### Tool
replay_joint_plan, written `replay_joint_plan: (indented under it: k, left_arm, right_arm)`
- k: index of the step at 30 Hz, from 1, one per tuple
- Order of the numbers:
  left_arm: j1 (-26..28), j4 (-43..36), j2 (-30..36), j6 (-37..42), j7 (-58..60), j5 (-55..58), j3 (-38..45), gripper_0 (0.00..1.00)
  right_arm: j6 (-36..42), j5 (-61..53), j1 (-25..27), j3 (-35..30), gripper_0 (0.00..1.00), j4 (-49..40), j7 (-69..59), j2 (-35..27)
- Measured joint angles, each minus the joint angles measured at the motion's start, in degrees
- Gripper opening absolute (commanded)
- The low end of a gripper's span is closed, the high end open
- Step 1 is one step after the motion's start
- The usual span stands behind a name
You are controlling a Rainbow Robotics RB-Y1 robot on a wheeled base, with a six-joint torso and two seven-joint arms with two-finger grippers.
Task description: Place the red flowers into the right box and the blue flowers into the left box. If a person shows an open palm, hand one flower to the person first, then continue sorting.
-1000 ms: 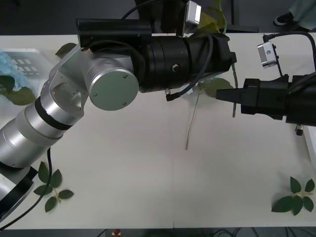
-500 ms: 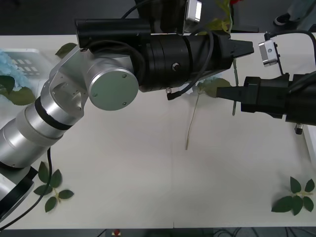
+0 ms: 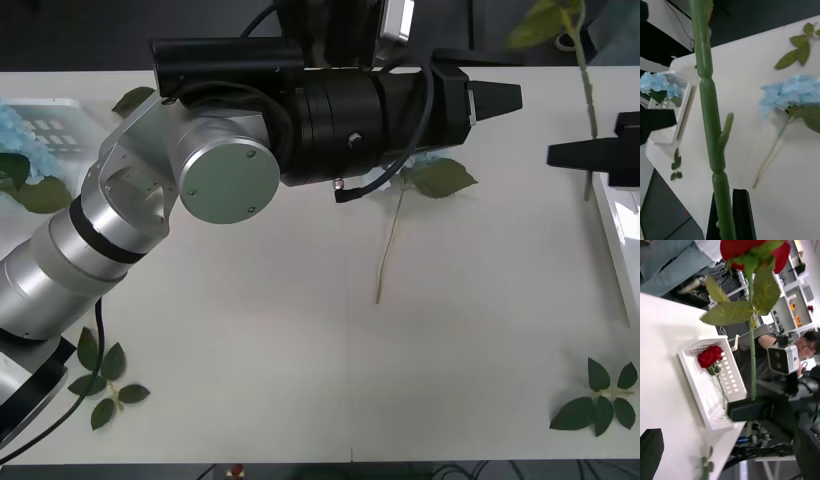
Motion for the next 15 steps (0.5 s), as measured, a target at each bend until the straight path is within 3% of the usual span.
replay_joint_plan:
  k: [3, 6, 11, 15]
  left_arm:
    - [0.0, 0.0, 1.2, 0.5, -5.9, 0.0, 0.1, 1.00]
    - [0.0, 0.0, 2.3, 7.3, -8.3, 0.0, 2.3, 1.00]
    - [0.0, 0.0, 2.4, 21.4, -23.2, 4.5, 13.4, 1.00]
    - [0.0, 1.2, 2.4, 31.2, -31.8, 11.0, 23.4, 1.00]
  right_arm:
    - [5.7, 1.2, 0.0, -3.5, 0.00, 4.4, 0.0, -3.6]
    - [11.1, 4.1, 0.0, -5.9, 0.00, 9.3, 0.0, -8.1]
    - [15.8, 9.4, 0.0, -7.4, 0.00, 17.6, 0.0, -13.9]
    - [18.0, 17.5, 0.0, -8.6, 0.00, 22.9, 0.0, -15.1]
